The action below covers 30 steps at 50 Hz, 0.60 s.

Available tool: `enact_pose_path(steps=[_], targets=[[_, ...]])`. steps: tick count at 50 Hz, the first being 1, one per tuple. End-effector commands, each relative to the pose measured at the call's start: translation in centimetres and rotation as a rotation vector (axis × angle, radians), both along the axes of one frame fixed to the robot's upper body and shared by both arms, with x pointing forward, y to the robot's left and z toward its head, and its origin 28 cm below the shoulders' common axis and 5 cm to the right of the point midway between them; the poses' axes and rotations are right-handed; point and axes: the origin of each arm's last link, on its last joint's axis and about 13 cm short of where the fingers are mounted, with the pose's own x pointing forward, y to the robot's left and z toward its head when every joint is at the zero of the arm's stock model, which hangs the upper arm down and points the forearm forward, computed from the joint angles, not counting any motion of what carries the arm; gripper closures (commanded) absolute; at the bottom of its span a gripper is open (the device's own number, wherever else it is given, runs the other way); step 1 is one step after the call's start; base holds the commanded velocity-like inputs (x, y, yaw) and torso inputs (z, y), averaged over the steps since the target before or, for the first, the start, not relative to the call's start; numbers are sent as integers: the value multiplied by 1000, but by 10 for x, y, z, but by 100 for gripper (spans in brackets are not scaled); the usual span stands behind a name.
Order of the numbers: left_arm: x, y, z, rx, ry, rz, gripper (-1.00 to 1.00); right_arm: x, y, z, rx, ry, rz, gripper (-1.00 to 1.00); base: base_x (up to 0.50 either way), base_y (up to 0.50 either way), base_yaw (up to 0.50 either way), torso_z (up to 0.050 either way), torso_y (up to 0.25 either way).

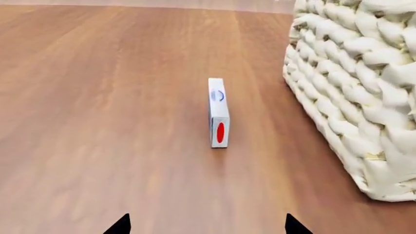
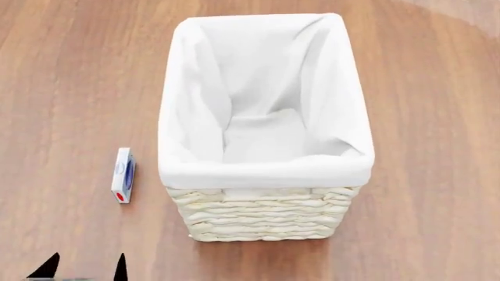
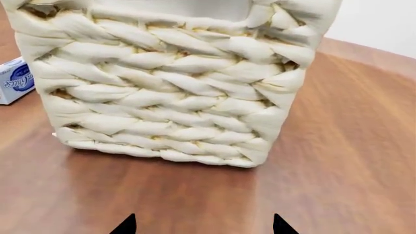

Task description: Pick up the cream cheese box, and put it in the basket.

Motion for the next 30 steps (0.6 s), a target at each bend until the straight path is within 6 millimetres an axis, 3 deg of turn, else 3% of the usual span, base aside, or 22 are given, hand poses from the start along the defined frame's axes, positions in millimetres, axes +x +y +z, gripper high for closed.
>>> enact_pose_path(steps=[1, 30], targets=[[39, 6, 10, -23, 36, -20, -100, 1, 0, 0, 1, 2, 1, -100, 0, 0, 0, 0, 0], [91, 1, 9, -52, 130, -62, -100, -1, 3, -3, -5, 9, 21, -100, 0, 0, 0, 0, 0]])
